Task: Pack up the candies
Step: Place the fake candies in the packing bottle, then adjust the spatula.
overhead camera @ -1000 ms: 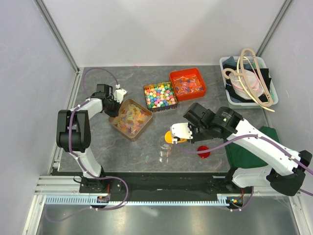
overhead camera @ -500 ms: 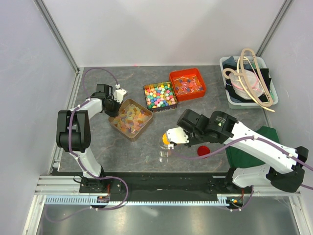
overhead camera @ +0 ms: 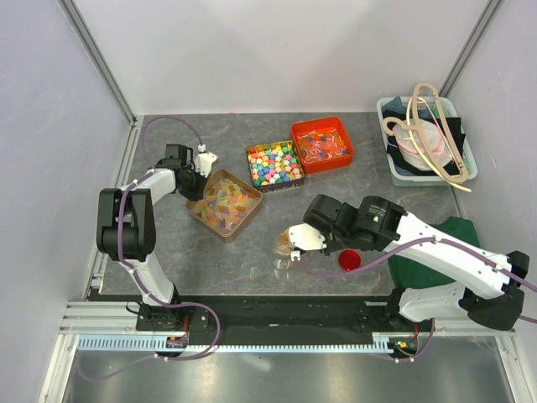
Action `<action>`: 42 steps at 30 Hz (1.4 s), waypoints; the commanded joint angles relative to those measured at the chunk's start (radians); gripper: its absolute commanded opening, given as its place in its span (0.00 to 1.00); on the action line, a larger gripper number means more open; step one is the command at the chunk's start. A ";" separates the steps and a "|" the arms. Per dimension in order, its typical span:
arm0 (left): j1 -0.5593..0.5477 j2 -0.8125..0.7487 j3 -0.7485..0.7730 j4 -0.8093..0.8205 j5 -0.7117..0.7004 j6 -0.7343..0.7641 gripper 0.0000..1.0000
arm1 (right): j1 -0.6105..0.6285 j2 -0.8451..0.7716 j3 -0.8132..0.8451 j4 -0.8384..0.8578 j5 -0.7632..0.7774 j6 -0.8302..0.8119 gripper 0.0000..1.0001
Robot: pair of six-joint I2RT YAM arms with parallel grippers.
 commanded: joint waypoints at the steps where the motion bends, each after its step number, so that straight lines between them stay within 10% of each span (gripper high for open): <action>1: 0.012 -0.007 -0.012 0.021 0.000 -0.044 0.02 | 0.010 -0.032 -0.006 -0.105 0.064 0.014 0.00; 32: 0.012 -0.055 0.009 -0.049 0.117 -0.021 0.02 | -0.097 -0.010 0.257 0.174 -0.002 0.005 0.00; 42: 0.012 -0.047 0.016 -0.060 0.129 -0.026 0.23 | -0.292 0.092 0.175 0.456 -0.214 0.015 0.00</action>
